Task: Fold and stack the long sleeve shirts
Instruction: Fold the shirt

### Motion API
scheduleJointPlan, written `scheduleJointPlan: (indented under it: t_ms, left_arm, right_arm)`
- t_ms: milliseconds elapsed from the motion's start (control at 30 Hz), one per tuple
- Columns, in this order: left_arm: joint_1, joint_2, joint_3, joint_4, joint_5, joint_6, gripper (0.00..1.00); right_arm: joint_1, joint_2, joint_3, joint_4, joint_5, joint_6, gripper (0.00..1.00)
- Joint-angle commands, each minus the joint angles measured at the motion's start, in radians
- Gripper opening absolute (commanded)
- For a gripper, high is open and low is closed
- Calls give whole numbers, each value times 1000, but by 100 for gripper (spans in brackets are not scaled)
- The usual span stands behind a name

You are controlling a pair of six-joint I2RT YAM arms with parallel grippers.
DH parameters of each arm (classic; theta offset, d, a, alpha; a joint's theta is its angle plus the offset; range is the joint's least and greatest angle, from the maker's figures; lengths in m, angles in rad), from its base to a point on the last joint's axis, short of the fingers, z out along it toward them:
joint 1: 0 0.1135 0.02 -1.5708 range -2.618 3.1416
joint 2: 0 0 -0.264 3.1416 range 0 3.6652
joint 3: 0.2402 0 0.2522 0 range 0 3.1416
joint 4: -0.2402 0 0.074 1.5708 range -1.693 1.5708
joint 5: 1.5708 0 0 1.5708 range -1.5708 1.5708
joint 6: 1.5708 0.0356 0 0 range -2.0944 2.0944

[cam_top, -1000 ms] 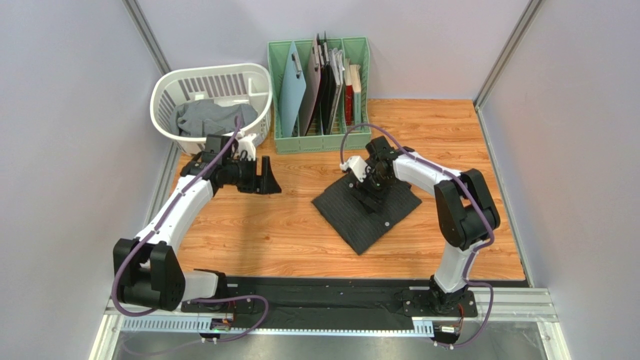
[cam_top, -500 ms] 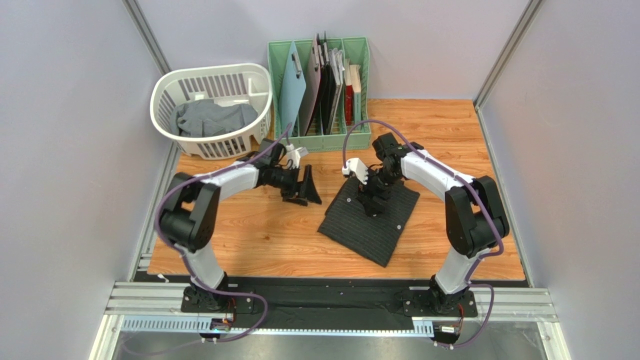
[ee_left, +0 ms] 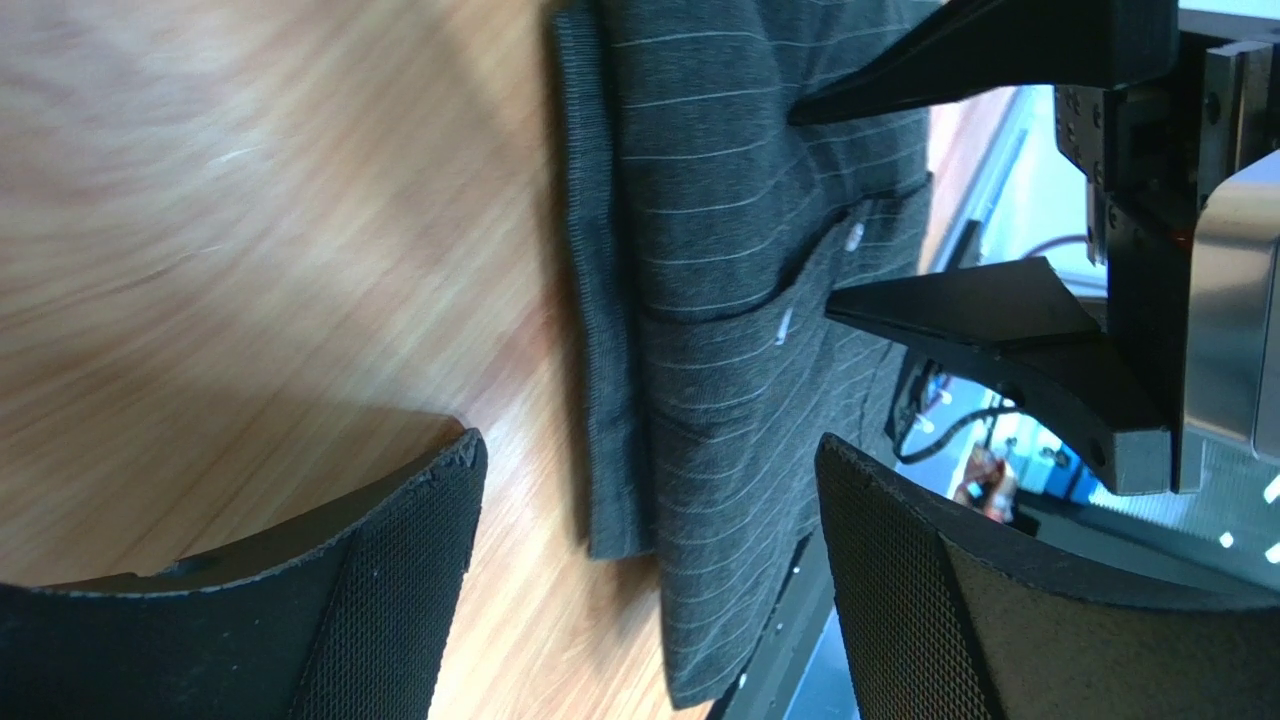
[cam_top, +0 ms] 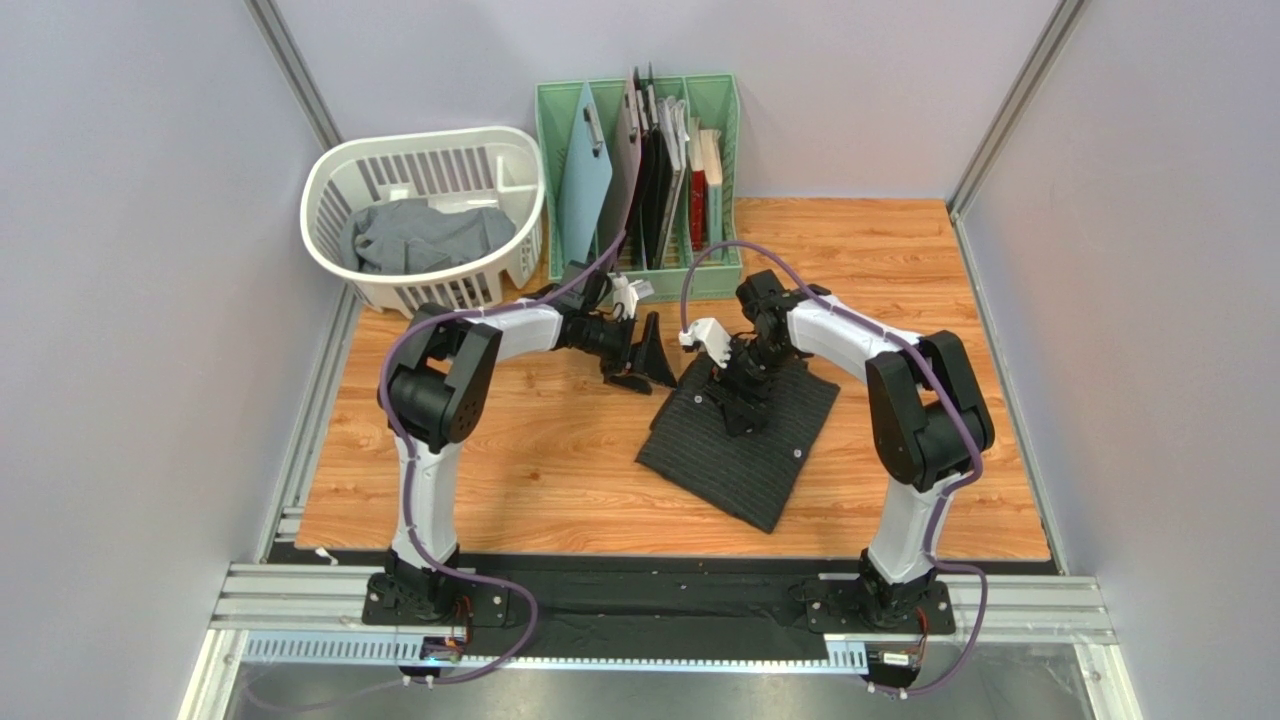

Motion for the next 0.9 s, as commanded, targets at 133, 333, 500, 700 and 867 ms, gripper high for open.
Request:
scheduleJointPlan:
  t_ms: [133,333,500,700,867]
  left_arm:
    - [-42,89,21,28,1,-7,86]
    - [-72,124,64,2,22,5,85]
    - [-85,139,84,-13,29,6,82]
    - [-95,150,82,10,35,-18,69]
    - [-119,130,76,34,24,-30,58]
  right_arm:
    - [-2,45,26,-3,31,-5,74]
    - [-3,56,36,-11,27,-4,74]
    - [-8,56,38,-14,22,-9,74]
    - [-7,53,35,-17,4,-4,75]
    - [-2,45,29,-16,-13,13,75]
